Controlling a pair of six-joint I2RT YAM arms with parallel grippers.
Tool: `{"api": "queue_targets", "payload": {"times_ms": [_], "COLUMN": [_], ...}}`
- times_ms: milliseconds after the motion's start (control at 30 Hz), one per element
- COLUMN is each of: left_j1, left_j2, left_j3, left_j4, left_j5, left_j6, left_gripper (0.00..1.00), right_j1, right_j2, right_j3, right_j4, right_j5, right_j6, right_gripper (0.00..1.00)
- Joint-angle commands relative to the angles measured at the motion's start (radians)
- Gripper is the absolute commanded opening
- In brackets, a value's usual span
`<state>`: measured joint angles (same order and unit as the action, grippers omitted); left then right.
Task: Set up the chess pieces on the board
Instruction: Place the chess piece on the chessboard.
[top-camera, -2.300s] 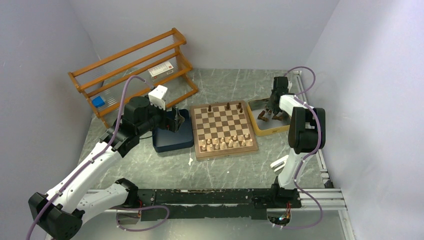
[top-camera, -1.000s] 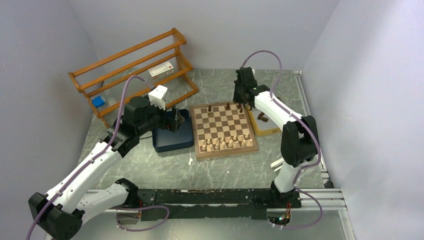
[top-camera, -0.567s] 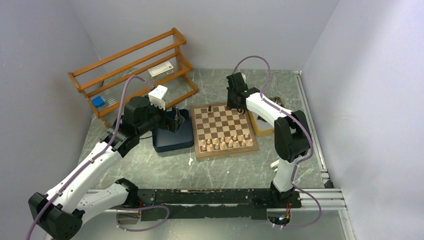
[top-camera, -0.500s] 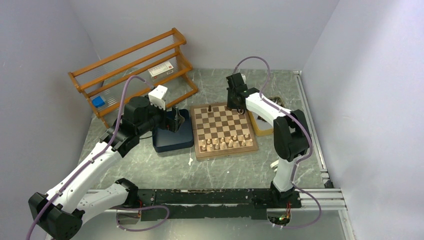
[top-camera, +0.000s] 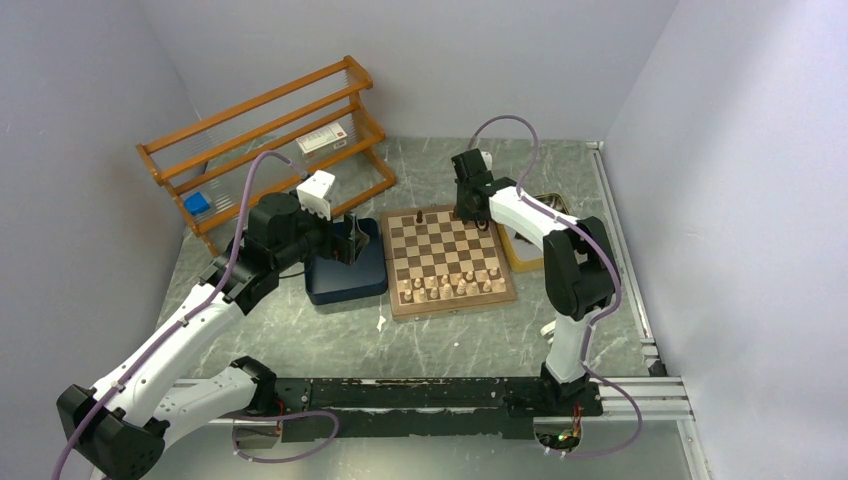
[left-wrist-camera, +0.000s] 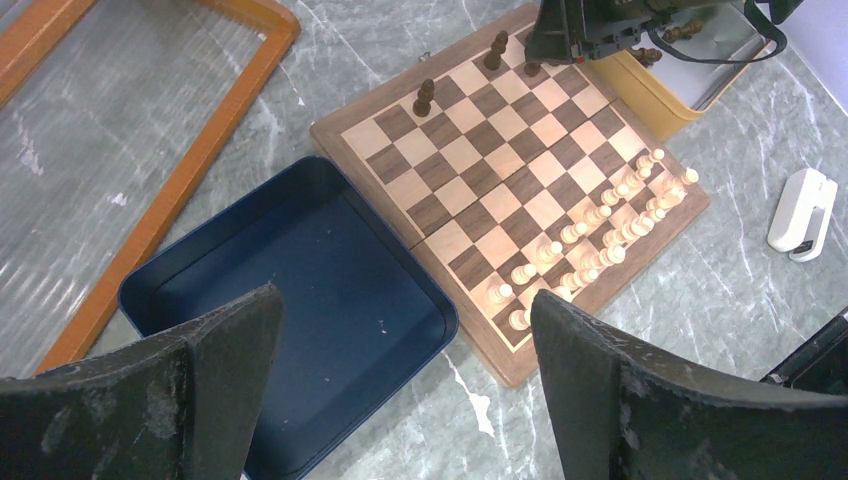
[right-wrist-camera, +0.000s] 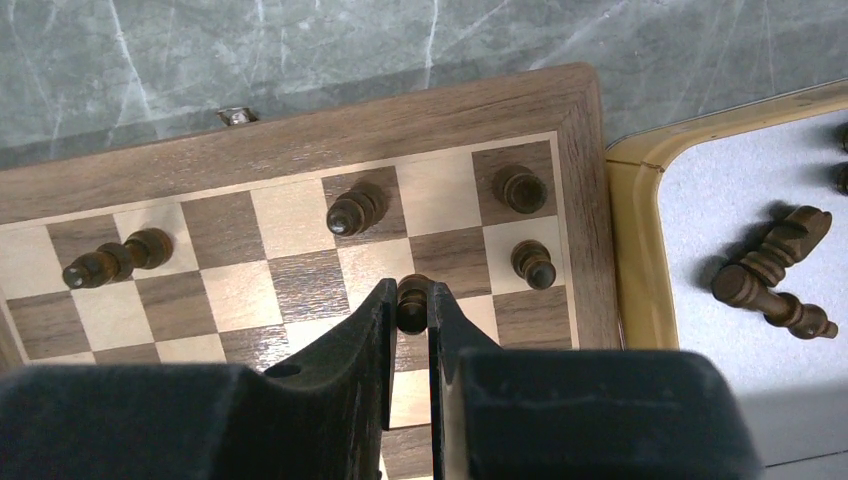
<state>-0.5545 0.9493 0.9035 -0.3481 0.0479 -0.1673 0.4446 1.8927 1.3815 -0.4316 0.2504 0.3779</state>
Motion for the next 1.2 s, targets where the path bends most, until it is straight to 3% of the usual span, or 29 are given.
{"api": "queue_targets", "payload": {"times_ms": [0,1167], "left_j1": [-0.008,-0.008], "left_j2": [-0.007,-0.011], "left_j3": [-0.011,-0.011], "left_j4": [0.021,0.018], "left_j5": [0.006,0.003], "left_j6": [0.012,0.014], "left_gripper": [0.98,0.98], "right_j1": [0.003,-0.007], "right_j2": [0.023,0.062], "right_j3": [-0.004,-0.005], "right_j4": [0.005,0.015], "right_j5": [0.037,0.073], "right_j6": [0.008,0.014], "right_gripper": [0.12,0.15]}}
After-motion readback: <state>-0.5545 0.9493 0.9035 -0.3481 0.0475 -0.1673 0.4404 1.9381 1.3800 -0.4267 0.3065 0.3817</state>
